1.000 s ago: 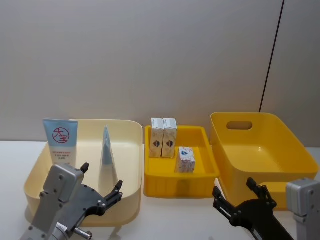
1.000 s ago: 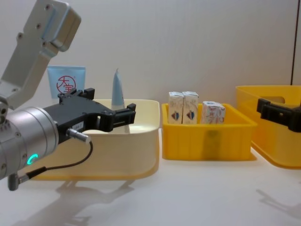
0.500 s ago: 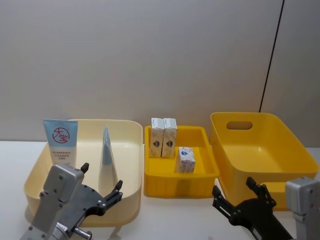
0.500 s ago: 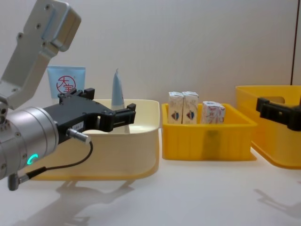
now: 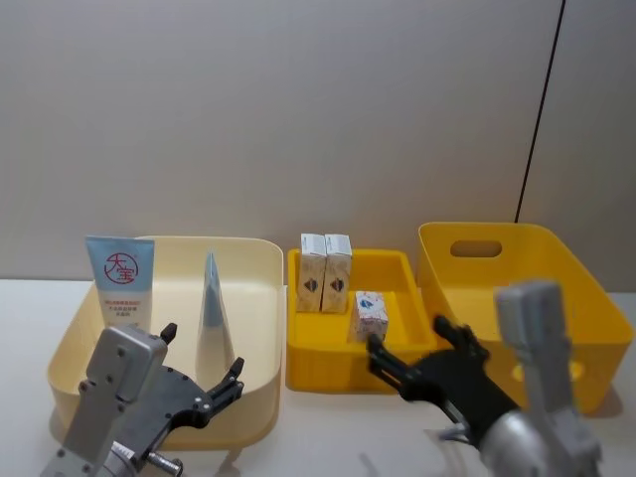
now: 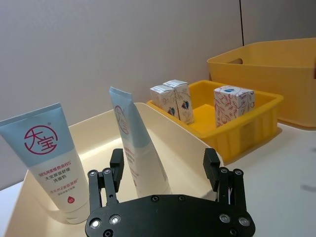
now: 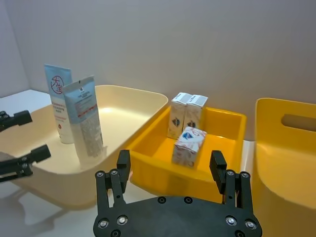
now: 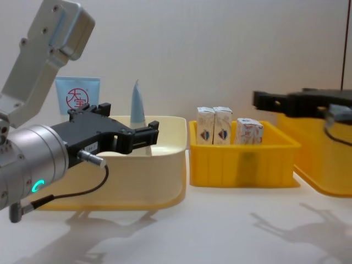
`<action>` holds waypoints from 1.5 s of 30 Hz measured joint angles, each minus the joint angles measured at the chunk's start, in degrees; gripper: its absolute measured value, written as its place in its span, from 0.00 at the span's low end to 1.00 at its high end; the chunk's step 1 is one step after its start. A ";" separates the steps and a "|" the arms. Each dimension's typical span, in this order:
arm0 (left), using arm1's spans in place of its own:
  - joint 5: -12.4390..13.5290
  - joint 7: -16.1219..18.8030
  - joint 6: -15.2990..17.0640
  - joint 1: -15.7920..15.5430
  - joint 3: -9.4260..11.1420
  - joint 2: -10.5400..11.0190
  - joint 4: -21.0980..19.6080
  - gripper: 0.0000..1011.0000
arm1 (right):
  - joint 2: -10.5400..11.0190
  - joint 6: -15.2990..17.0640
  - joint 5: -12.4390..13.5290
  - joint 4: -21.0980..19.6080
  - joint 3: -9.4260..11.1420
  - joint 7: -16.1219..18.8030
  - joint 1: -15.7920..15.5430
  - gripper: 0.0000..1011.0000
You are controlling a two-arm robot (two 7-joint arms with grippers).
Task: Bimanual collaborative sorting of washing and personal care products
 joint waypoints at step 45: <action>0.00 0.00 0.00 0.00 0.00 0.00 0.00 0.99 | -22.41 44.07 -0.41 16.56 7.76 -17.70 27.68 0.99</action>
